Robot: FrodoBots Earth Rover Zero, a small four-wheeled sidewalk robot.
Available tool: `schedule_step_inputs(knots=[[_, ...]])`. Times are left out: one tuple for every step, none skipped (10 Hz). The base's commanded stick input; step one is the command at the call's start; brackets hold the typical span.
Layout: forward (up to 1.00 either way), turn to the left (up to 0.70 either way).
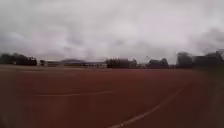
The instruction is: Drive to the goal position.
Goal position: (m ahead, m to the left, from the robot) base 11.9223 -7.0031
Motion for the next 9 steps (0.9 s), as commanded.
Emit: schedule_step_inputs(knots=[[0.70,-0.35],[0.70,-0.35],[0.70,-0.35],[0.70,-0.35],[0.70,-0.35],[0.70,-0.35],[0.70,-0.35],[0.70,-0.35],[0.70,-0.35]])
